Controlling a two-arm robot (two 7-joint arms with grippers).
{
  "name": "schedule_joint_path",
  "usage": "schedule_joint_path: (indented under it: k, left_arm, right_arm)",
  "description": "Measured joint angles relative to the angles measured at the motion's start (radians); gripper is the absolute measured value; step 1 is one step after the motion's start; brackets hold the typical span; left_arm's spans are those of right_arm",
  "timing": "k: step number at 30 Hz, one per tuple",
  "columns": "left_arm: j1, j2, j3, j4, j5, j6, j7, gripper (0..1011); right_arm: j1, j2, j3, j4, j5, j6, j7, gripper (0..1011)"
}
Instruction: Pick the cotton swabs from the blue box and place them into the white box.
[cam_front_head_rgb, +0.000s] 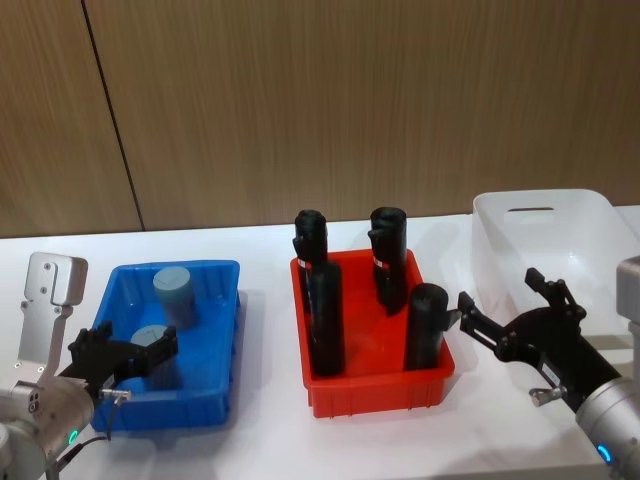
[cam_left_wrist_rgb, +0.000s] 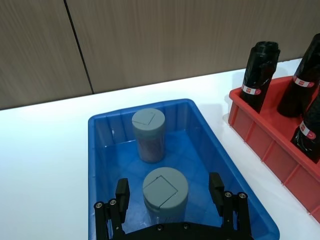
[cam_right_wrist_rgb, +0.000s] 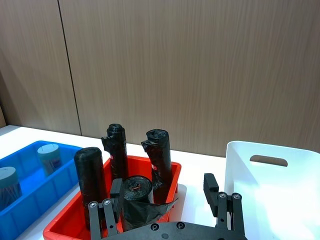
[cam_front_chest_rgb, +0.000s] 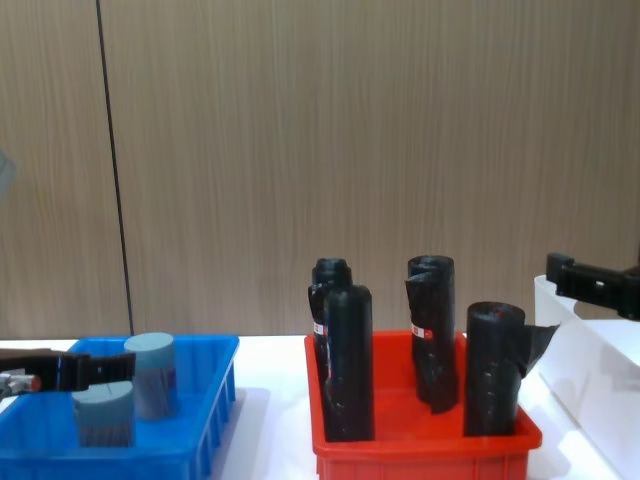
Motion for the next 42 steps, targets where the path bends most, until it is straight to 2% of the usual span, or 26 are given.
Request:
schedule_joint_path:
  k: [14,33,42]
  left_arm:
    - [-0.043,-0.020,-0.004,0.079,-0.006,0.051,-0.046,1004]
    - [-0.114,-0.052,0.000,0.207,0.028,0.060,-0.119,1000]
    - [-0.139,-0.063,0.004,0.255,0.048,0.039,-0.152,783]
  right_arm:
    - [0.000,0.000,0.000,0.000,0.000,0.000,0.000,1002]
    - [0.000,0.000,0.000,0.000,0.000,0.000,0.000,1002]
    - [0.000,0.000,0.000,0.000,0.000,0.000,0.000,1002]
